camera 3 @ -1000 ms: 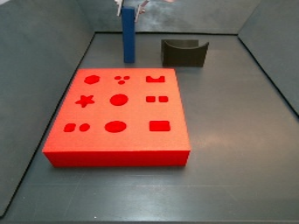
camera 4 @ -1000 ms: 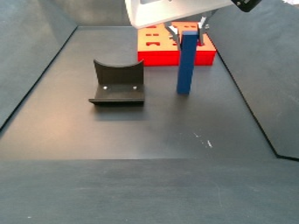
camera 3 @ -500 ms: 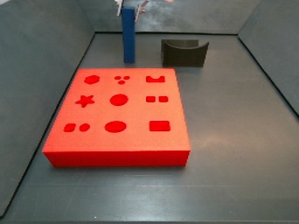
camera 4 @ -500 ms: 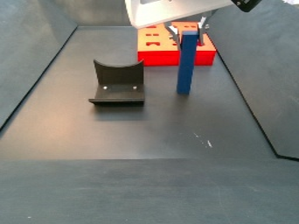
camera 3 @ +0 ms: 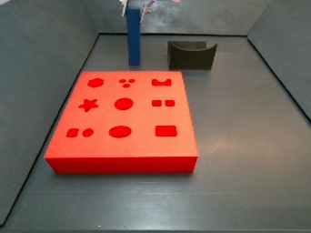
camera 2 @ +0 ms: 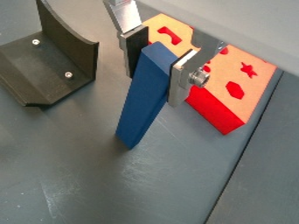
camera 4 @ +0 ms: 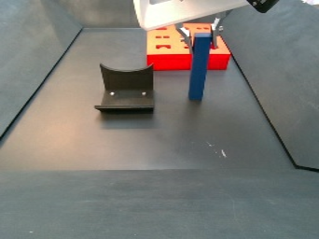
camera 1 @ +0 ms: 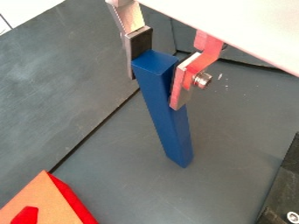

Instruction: Insert the rectangle object.

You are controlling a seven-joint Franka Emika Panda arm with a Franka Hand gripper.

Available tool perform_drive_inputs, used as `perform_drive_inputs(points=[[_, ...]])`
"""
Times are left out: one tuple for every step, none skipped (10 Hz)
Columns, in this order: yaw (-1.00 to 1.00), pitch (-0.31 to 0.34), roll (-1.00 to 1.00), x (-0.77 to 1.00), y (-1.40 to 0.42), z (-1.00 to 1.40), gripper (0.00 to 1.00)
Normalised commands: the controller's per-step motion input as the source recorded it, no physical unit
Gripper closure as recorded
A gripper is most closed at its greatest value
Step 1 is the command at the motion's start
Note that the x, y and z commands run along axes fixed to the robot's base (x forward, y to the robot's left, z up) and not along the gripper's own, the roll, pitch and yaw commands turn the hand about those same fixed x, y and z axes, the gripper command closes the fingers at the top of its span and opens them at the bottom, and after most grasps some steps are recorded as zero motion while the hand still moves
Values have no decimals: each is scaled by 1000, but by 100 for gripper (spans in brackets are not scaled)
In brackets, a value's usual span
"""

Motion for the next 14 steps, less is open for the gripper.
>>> perform_drive_inputs(points=[[-43,-147,96,803,-751,-274,100],[0,-60,20,1000,-563,-514,100],[246,47,0,1000,0,-249,100],[51,254,0,423,571,940,100],[0,0,0,700,443,1000,100],[-86,-11,0,763,166,1000,100],[-143,6,0,740,-143,1000,100],[-171,66,-33,280,-451,1000,100],[-386,0,-59,-109,-583,877,100],[-294,-94,13,-263,-703,151,100],[-140,-3,97,-77,-643,0,100],[0,0,77,0,-263,-14,100],[0,0,11,0,-80,0,100],[0,11,0,154,0,0,100]])
